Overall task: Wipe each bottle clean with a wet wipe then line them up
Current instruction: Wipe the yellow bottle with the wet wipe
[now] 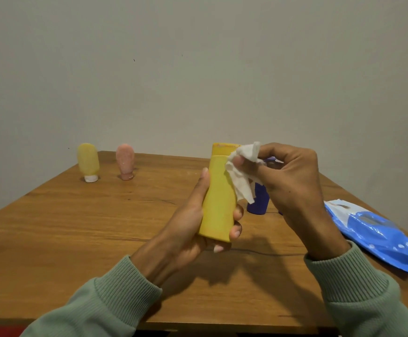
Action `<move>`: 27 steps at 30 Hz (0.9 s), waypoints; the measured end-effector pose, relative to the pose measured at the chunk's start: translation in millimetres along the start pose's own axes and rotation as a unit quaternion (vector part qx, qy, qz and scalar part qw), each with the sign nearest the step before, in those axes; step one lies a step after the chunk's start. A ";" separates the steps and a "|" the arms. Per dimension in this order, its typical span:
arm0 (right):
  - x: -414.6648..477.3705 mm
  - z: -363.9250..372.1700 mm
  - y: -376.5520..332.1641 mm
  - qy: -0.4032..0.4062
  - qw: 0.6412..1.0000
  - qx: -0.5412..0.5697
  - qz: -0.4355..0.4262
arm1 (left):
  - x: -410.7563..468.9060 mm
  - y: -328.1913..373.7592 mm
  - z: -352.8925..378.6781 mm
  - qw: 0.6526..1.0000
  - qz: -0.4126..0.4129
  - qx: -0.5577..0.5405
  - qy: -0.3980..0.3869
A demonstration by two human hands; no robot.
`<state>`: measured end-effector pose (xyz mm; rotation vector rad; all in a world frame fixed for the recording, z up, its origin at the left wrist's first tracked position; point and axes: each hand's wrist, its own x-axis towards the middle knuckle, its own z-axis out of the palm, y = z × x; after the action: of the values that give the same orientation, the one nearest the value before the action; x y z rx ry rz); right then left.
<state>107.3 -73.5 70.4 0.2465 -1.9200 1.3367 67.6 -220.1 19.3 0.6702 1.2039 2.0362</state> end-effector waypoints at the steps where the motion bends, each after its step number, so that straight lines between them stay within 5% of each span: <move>1: 0.4 -0.5 -0.3 0.020 1.000 0.000 -0.003 | -0.2 -0.4 0.3 1.000 -0.009 0.004 -0.001; 5: 0.4 -0.1 -2.0 0.045 0.999 0.001 -0.008 | -1.3 2.2 -1.0 1.000 -0.021 0.015 -0.006; 10: 3.2 -7.9 -5.9 -0.030 0.999 -0.013 -0.007 | -0.5 3.2 -2.8 0.993 0.032 0.112 0.027; 17: 7.0 -10.9 -1.8 0.032 0.999 -0.002 -0.021 | -2.6 2.3 -2.1 0.975 0.068 0.204 0.052; 27: 10.3 -21.3 -10.1 -0.067 0.996 -0.056 -0.025 | -3.0 21.4 -14.9 0.927 0.115 0.354 0.045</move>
<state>116.0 -56.8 87.9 0.3342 -2.0792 1.2028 52.8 -238.0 31.5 1.1024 2.0288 1.7946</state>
